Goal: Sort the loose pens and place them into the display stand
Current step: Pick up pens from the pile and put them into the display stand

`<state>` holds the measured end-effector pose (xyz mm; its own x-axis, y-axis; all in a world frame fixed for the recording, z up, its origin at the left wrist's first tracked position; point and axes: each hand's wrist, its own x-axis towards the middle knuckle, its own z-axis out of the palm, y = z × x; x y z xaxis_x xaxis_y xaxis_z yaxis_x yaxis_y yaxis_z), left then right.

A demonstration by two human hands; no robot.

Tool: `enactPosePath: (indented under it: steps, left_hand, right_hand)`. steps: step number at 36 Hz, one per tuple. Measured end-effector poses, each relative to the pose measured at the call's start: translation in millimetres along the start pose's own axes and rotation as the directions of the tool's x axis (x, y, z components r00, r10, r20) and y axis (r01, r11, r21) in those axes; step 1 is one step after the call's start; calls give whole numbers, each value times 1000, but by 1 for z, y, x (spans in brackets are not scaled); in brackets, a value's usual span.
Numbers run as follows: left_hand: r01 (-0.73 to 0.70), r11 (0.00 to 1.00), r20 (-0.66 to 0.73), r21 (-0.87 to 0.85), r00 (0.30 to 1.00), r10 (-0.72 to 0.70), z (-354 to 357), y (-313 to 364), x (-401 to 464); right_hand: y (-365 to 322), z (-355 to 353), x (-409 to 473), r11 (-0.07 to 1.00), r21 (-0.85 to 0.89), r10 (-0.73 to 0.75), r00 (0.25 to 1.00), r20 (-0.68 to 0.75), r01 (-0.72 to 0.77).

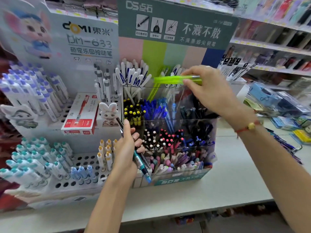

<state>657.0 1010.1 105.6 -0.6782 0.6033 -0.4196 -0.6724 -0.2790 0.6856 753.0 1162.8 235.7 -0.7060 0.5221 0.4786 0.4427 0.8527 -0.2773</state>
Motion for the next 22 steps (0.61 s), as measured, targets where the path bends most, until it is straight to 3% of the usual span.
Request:
enactPosePath:
  steps: [3, 7, 9, 13, 16, 22]
  left_hand:
    - [67, 989, 108, -129, 993, -53, 0, 0, -7]
    - [96, 982, 203, -166, 977, -61, -1, -1, -11]
    - [94, 984, 229, -148, 972, -58, 0, 0, -11]
    - [83, 989, 252, -122, 966, -50, -1, -1, -10]
    - [65, 994, 274, -91, 961, -38, -2, -2, -11]
    - [26, 1000, 312, -10, 950, -22, 1, -4, -13]
  right_hand:
    - [-4, -2, 35, 988, -155, 20, 980, 199, 11]
    - [-8, 12, 65, 989, -149, 44, 948, 315, 4]
    - [-5, 25, 73, 992, -128, 53, 967, 248, -22]
    - [-1, 50, 73, 997, -65, 37, 999, -25, -38]
    - [-3, 71, 65, 976, -218, -61, 986, -158, 26]
    - [0, 97, 56, 889, -447, -203, 962, -184, 102]
